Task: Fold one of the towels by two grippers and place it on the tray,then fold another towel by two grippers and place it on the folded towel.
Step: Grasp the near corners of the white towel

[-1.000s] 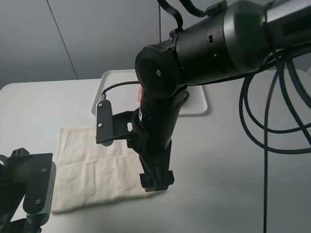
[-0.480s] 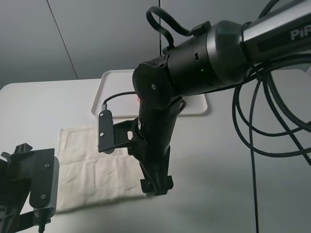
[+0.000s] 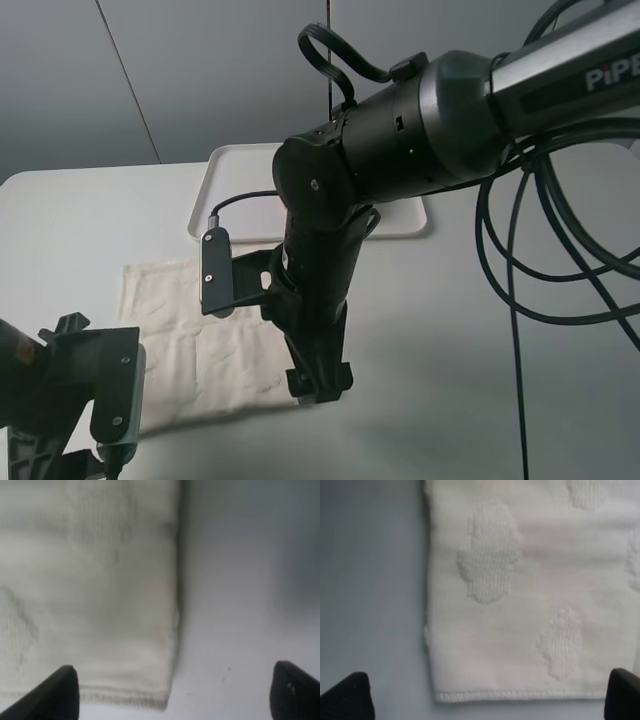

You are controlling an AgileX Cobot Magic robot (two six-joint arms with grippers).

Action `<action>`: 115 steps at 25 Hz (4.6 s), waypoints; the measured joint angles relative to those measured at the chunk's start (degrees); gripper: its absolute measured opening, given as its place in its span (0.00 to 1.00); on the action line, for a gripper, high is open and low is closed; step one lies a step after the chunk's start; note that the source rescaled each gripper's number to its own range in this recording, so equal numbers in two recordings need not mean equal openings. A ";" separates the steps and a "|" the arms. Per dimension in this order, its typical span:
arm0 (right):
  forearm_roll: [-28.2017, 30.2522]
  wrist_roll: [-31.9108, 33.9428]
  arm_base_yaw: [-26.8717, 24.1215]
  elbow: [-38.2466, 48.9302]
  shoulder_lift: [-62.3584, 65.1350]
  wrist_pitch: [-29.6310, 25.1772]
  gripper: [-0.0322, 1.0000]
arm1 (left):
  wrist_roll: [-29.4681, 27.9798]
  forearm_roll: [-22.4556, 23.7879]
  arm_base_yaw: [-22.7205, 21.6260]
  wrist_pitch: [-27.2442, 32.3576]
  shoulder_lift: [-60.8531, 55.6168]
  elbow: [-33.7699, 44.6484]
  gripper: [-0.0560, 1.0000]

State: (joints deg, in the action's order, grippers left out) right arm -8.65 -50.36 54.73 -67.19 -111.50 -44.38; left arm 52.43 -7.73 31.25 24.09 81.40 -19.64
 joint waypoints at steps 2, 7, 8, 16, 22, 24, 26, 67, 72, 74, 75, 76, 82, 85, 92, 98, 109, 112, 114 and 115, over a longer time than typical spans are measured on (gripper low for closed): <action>-0.96 0.00 0.00 0.08 0.00 0.73 1.00 | -1.04 0.28 1.42 -1.02 1.65 0.00 0.99; -2.61 0.00 0.00 0.08 0.00 1.78 1.00 | -8.64 6.17 2.01 -1.34 4.89 0.00 0.99; -2.61 0.00 0.00 0.08 0.00 1.78 1.00 | -9.37 6.88 2.01 -1.34 4.94 0.00 0.99; -2.73 -0.10 0.00 0.08 0.00 3.81 1.00 | -10.70 8.04 2.14 -1.57 5.61 0.00 0.99; -2.73 -0.10 0.00 0.08 0.00 4.40 1.00 | -10.82 8.04 2.14 -3.09 9.89 -0.10 0.99; -2.93 -0.10 0.00 0.08 0.00 4.53 1.00 | -10.92 8.04 2.14 -3.54 10.32 -0.10 0.99; -3.07 -0.10 0.00 0.08 0.00 4.62 1.00 | -10.92 8.04 2.14 -3.77 10.44 -0.10 0.99; 4.61 0.23 3.46 7.48 -2.03 6.70 0.96 | -12.04 7.73 2.27 -4.38 10.66 -0.10 0.99; 4.61 0.83 3.46 9.78 -2.90 6.81 0.96 | -12.14 7.73 2.27 -4.38 10.66 -0.10 0.99; 5.01 0.95 3.46 9.98 -3.33 6.95 0.96 | -12.26 7.73 2.41 -4.47 10.69 -0.10 0.99; 5.01 0.95 3.46 9.98 -3.37 6.95 0.96 | -12.26 7.73 2.41 -4.47 10.69 -0.10 0.99; 5.01 0.95 3.46 9.98 -3.46 6.95 0.96 | -12.26 7.73 2.41 -4.47 10.69 -0.10 0.99; 5.01 1.45 3.46 9.98 -3.46 7.04 0.96 | -12.26 7.73 2.41 -4.47 10.69 -0.10 0.99; 5.01 3.13 3.46 9.98 -3.46 7.31 0.95 | -12.26 7.73 2.41 -4.47 10.69 -0.10 0.99; 5.01 5.55 3.46 10.02 -3.60 9.06 0.85 | -12.26 7.73 2.41 -4.47 10.69 -0.10 0.99; 5.01 6.95 3.46 10.02 -3.60 10.32 0.70 | -12.26 7.73 2.41 -4.47 10.69 -0.10 0.99; 4.99 8.55 3.46 10.11 -3.73 12.85 0.04 | -12.26 7.73 2.41 -4.47 10.69 -0.20 0.99; 4.99 8.55 3.46 10.11 -3.73 12.97 0.04 | -12.26 7.73 2.41 -4.36 10.69 -0.32 0.99; 4.99 8.67 3.46 10.11 -3.73 12.97 0.04 | -12.26 7.73 2.41 -4.13 10.78 -0.43 0.99; 4.99 8.80 3.46 10.11 -3.73 12.97 0.04 | -12.26 7.73 2.41 -4.11 10.78 -0.43 0.99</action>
State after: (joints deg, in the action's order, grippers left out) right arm -3.67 -41.56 58.19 -57.08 -115.23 -31.41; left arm 40.18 0.00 33.66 19.98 92.18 -20.07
